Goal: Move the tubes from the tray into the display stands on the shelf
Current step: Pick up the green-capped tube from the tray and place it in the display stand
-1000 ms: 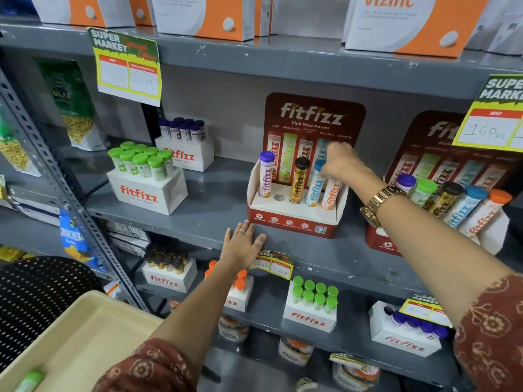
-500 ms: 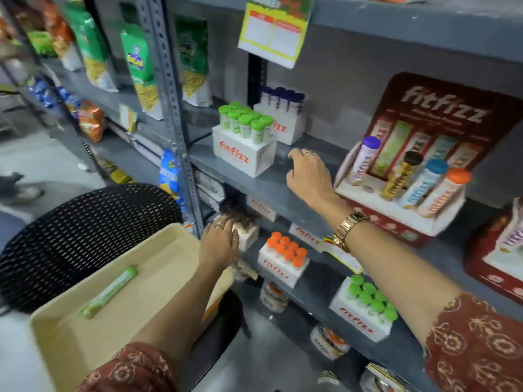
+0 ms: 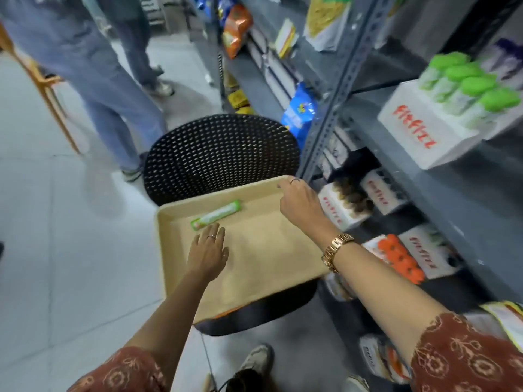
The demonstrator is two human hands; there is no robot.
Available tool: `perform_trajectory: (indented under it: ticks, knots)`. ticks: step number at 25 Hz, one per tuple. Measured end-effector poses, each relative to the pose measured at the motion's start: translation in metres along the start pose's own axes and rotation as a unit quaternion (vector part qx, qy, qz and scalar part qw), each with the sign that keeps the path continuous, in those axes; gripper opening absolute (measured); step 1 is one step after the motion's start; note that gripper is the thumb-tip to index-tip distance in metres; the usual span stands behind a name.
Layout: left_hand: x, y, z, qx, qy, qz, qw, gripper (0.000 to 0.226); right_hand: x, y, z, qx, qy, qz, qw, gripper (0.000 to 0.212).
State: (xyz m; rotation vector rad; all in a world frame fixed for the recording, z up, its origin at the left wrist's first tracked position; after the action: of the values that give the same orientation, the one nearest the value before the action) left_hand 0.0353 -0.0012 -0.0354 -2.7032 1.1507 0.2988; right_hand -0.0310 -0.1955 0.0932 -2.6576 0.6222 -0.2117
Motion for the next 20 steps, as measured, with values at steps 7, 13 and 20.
perform_trajectory:
  ticks: [7,13,20]
  knots:
    - [0.007,-0.041,0.059,-0.040,-0.099,-0.053,0.993,0.070,0.043,-0.028,0.112,0.014,-0.122,-0.033,0.992,0.039]
    - [0.009,-0.036,0.099,-0.081,-0.168,-0.074,0.980,0.069,0.067,-0.027,0.170,-0.013,-0.200,-0.025,0.979,0.034]
    - [0.010,-0.038,0.101,-0.078,-0.171,-0.070,0.980,0.067,0.074,-0.034,0.185,-0.145,-0.213,-0.059,0.964,0.034]
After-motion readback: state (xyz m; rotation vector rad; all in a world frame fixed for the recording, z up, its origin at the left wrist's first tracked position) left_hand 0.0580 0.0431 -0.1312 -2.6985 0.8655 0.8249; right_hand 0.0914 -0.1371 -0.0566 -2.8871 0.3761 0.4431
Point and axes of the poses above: each hand's wrist, its own x-axis towards the middle knuckle, its own z-axis out of the palm, y = z × x, the point moved 4 cm from there along x, towards the middle knuckle, and after that the axes turned 13 degrees about x, right-handed, at the moved point
